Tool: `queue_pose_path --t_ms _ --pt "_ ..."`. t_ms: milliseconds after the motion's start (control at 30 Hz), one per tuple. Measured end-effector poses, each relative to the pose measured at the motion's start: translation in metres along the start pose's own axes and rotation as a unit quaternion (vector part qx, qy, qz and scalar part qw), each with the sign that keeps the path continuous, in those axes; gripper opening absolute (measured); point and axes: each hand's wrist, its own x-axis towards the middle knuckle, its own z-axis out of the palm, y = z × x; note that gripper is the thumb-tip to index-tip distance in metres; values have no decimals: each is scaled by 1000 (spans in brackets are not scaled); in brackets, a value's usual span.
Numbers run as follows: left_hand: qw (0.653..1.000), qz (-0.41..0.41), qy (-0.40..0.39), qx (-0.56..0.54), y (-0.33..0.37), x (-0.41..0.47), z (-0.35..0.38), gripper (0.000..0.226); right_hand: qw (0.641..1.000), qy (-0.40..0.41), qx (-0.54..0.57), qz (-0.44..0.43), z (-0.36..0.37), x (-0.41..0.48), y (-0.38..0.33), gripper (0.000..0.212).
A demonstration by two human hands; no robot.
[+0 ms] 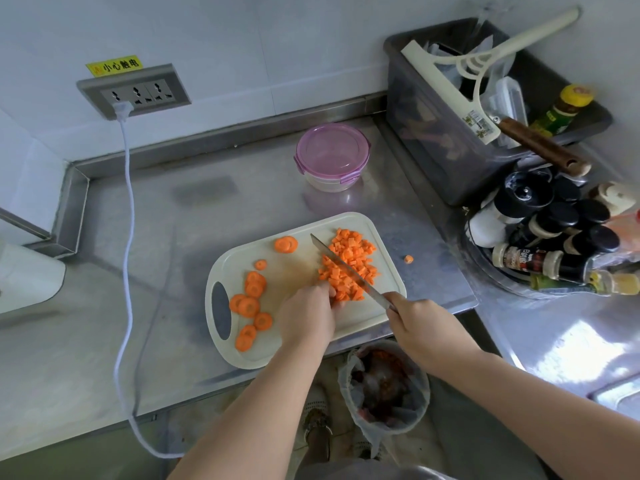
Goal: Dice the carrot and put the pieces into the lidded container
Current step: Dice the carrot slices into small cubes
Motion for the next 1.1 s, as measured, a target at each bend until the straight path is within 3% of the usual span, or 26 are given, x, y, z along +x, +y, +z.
queue_pose_path --t_ms 233,333,467,633,933,1100 --pt "989 -32 52 -138 -46 -3 -27 28 999 9 31 -4 0 -2 2 27" --pt "992 -20 -30 -123 -67 4 -32 46 997 -12 73 -3 5 -3 -7 15" --pt "994 -20 -86 -64 -59 7 -32 57 991 -43 121 22 14 -2 -22 27" --pt "997 -51 -37 -32 -39 3 -23 51 992 -64 108 34 27 1 -33 20" --pt "994 -30 -4 -103 -37 -1 -19 36 998 -56 38 17 47 3 -33 27" --pt "956 -148 -12 -253 -49 -6 -19 43 999 -54 2 -1 51 -2 -34 32"
